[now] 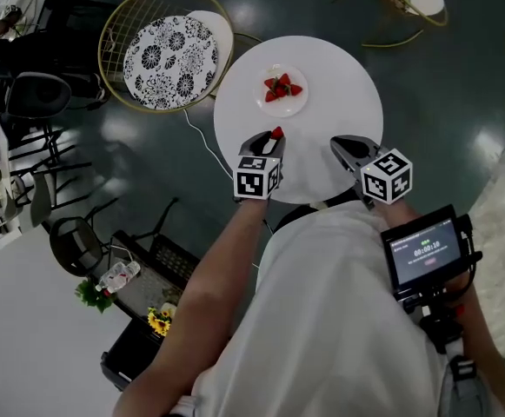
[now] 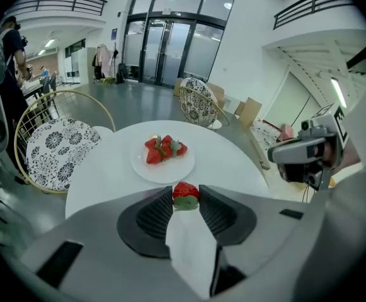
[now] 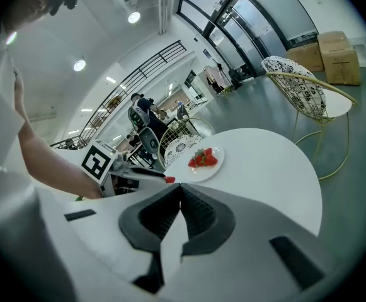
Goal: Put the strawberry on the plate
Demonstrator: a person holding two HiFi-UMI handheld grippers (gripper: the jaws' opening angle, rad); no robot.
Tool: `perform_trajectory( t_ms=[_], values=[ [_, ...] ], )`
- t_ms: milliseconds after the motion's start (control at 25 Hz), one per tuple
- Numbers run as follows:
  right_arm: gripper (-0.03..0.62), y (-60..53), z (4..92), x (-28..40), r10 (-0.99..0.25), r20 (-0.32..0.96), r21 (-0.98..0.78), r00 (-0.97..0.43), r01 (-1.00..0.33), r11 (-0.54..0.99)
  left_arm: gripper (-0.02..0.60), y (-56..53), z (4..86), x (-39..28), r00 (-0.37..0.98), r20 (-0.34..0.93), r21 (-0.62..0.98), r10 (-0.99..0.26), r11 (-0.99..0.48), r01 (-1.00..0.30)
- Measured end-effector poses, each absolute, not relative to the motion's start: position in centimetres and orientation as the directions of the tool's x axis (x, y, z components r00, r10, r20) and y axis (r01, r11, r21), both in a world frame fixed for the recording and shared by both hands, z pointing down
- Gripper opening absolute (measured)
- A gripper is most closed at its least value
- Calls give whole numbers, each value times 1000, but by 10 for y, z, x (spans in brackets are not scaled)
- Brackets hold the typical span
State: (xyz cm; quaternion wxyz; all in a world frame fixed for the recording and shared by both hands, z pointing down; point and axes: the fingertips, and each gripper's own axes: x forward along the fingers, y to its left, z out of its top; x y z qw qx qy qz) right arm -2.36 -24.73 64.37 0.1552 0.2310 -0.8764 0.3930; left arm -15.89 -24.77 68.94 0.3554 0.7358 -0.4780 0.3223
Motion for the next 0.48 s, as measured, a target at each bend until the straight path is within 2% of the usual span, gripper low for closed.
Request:
perform_trajectory(
  t_ms=[480],
  values=[
    [8,-253,649,-20,-277,463,-632,-842,-532,563,140,-288,695,-150,342,804,256,-487,-236,-938]
  ],
)
